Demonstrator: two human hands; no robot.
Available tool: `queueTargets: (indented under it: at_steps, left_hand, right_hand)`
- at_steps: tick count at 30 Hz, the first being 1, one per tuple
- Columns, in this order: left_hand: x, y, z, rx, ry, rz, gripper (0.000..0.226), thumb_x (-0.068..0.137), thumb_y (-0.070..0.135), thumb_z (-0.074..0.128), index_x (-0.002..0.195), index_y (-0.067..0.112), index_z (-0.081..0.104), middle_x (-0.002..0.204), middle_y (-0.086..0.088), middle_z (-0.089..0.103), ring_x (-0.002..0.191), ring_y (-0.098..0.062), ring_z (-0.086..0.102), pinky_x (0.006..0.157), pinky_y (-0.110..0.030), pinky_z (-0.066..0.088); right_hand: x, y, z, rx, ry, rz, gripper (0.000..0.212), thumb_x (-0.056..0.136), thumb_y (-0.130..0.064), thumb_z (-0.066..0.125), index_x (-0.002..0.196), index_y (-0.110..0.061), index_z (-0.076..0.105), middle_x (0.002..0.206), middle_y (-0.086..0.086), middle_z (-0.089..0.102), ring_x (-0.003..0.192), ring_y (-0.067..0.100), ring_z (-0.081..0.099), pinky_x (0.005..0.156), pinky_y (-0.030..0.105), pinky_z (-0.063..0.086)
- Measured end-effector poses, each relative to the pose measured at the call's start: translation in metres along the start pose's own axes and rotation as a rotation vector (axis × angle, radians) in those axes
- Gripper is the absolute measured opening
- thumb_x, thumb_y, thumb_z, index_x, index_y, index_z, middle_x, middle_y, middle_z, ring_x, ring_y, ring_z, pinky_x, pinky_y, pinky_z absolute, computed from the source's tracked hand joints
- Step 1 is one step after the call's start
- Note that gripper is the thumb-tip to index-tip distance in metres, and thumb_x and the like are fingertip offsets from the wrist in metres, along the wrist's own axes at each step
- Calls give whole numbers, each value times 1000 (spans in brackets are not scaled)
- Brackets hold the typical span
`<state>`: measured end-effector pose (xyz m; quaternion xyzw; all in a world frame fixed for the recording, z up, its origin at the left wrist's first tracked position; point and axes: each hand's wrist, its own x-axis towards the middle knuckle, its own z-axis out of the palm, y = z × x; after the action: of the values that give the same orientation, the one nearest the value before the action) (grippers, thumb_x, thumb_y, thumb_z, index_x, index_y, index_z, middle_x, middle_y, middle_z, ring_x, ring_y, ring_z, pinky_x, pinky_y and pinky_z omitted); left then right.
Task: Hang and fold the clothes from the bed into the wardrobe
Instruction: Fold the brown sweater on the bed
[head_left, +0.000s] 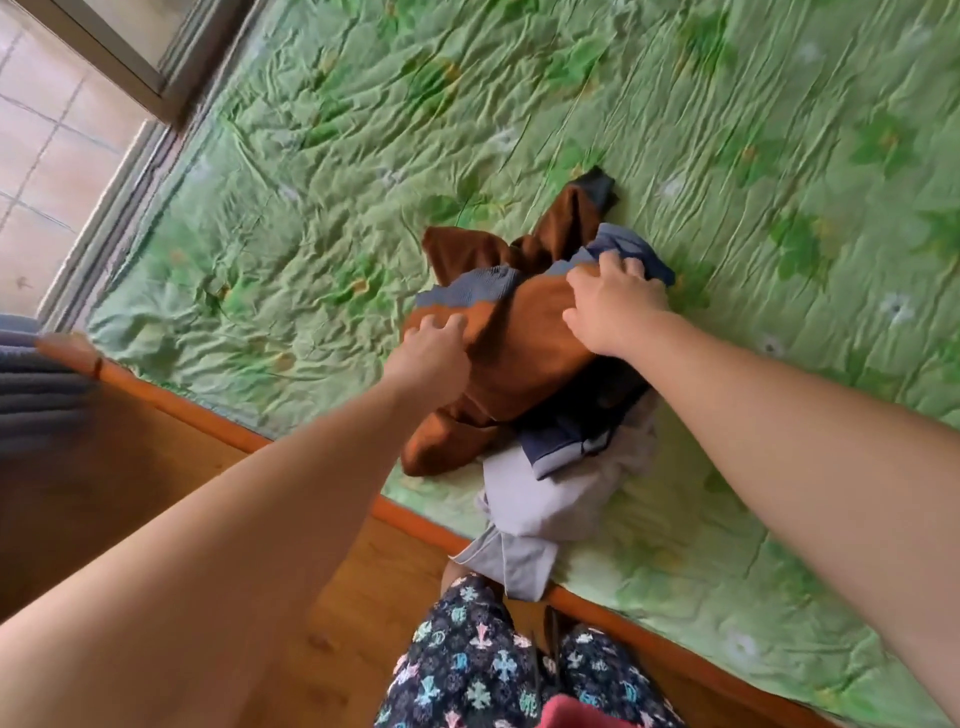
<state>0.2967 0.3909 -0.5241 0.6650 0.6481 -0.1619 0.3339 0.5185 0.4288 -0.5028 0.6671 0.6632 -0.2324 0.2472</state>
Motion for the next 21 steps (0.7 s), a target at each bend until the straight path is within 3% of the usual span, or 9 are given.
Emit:
queueTargets:
  at_steps: [2, 6, 7, 9, 11, 14, 17, 19, 21]
  left_hand:
    - [27, 3, 3, 41, -36, -16, 63, 92, 19, 50, 150, 33, 28, 146, -16, 37, 134, -41, 38, 99, -56, 46]
    - [64, 5, 14, 102, -159, 0, 106, 86, 30, 72, 156, 48, -5, 164, -19, 5, 150, -43, 12, 112, -60, 34]
    - [73, 5, 18, 91, -181, 3, 114, 83, 32, 76, 154, 50, -12, 164, -20, 3, 150, -44, 12, 113, -61, 32]
    - [86, 4, 26, 94, -195, 23, 127, 77, 36, 82, 151, 52, -19, 161, -18, 16, 145, -45, 26, 109, -62, 36]
    - [95, 4, 33, 131, -183, 48, 131, 71, 40, 86, 152, 51, -17, 153, -13, 31, 136, -43, 39, 103, -62, 40]
    - [101, 2, 40, 131, -167, 62, 122, 66, 41, 86, 155, 42, 3, 142, -7, 48, 127, -37, 51, 96, -59, 43]
    - [95, 0, 44, 69, -162, 63, 105, 67, 37, 82, 151, 31, 20, 123, -11, 62, 109, -38, 61, 84, -44, 50]
    - [82, 2, 44, 26, -159, 63, 100, 68, 36, 81, 150, 29, 26, 120, -13, 64, 108, -38, 62, 77, -37, 47]
    - [64, 7, 43, -19, -148, 71, 98, 68, 36, 80, 151, 29, 29, 120, -12, 64, 108, -38, 62, 75, -35, 46]
  right_hand:
    - [24, 1, 12, 98, -45, 92, 64, 99, -50, 51, 153, -26, 26, 158, 18, 23, 140, 45, 28, 108, 59, 34]
    - [51, 17, 49, 376, -173, 266, 101, 89, -51, 68, 159, -26, 1, 162, 21, 17, 139, 48, 36, 112, 59, 36]
    - [55, 20, 58, 415, -199, 296, 105, 86, -50, 72, 159, -24, 2, 162, 20, 17, 139, 47, 37, 112, 59, 35]
    - [63, 25, 72, 471, -225, 337, 105, 79, -46, 79, 157, -20, 14, 158, 18, 23, 138, 45, 39, 112, 59, 35]
    - [69, 26, 78, 545, -208, 357, 97, 74, -37, 83, 150, -18, 26, 151, 17, 36, 132, 43, 45, 109, 56, 40]
    - [70, 26, 76, 577, -164, 333, 73, 72, -23, 74, 137, -15, 41, 134, 17, 54, 119, 40, 55, 101, 49, 48]
    - [61, 21, 75, 608, -153, 308, 68, 76, -24, 68, 138, -15, 42, 134, 17, 54, 121, 39, 53, 103, 46, 46]
    - [48, 18, 77, 650, -172, 311, 73, 82, -27, 67, 146, -13, 34, 141, 17, 50, 126, 38, 51, 107, 47, 43]
    - [30, 17, 78, 716, -199, 325, 67, 84, -26, 66, 143, -10, 37, 141, 16, 51, 126, 36, 51, 106, 43, 43]
